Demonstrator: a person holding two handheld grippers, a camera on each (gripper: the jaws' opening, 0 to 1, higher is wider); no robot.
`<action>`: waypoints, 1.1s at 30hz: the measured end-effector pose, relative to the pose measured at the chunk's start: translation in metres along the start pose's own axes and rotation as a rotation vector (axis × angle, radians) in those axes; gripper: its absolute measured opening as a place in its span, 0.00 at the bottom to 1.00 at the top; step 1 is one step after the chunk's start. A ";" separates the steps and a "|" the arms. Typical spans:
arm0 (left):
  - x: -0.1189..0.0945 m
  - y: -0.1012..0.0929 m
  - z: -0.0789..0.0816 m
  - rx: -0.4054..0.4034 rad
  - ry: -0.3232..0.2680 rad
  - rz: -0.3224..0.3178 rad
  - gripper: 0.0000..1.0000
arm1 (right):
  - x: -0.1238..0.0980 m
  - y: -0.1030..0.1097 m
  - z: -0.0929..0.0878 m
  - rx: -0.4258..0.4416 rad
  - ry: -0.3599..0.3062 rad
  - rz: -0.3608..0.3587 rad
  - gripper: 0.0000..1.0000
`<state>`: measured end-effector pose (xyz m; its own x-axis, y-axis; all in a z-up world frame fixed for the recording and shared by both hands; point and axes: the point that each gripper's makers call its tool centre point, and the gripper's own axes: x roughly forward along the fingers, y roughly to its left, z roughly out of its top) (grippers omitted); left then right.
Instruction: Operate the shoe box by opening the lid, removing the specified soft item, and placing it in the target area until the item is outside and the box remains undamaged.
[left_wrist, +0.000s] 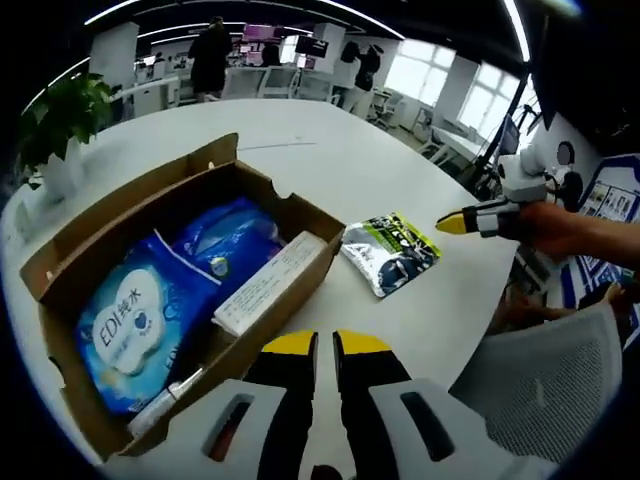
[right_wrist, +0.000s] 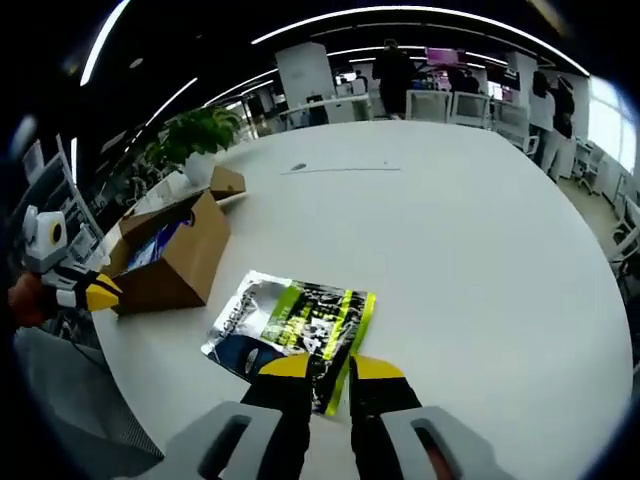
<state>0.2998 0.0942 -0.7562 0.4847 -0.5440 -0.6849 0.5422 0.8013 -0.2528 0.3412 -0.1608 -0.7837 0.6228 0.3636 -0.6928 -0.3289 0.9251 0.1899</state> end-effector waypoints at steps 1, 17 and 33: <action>-0.004 0.003 0.000 -0.005 -0.006 0.004 0.05 | 0.001 0.005 0.003 -0.007 -0.001 0.005 0.10; -0.067 0.063 -0.010 -0.069 -0.091 0.084 0.04 | 0.022 0.089 0.063 -0.168 -0.028 0.119 0.10; -0.094 0.105 -0.025 -0.180 -0.147 0.160 0.04 | 0.065 0.176 0.099 -0.280 -0.020 0.247 0.10</action>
<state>0.2933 0.2357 -0.7353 0.6560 -0.4267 -0.6225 0.3266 0.9041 -0.2756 0.3941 0.0369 -0.7266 0.5129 0.5768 -0.6358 -0.6506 0.7444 0.1504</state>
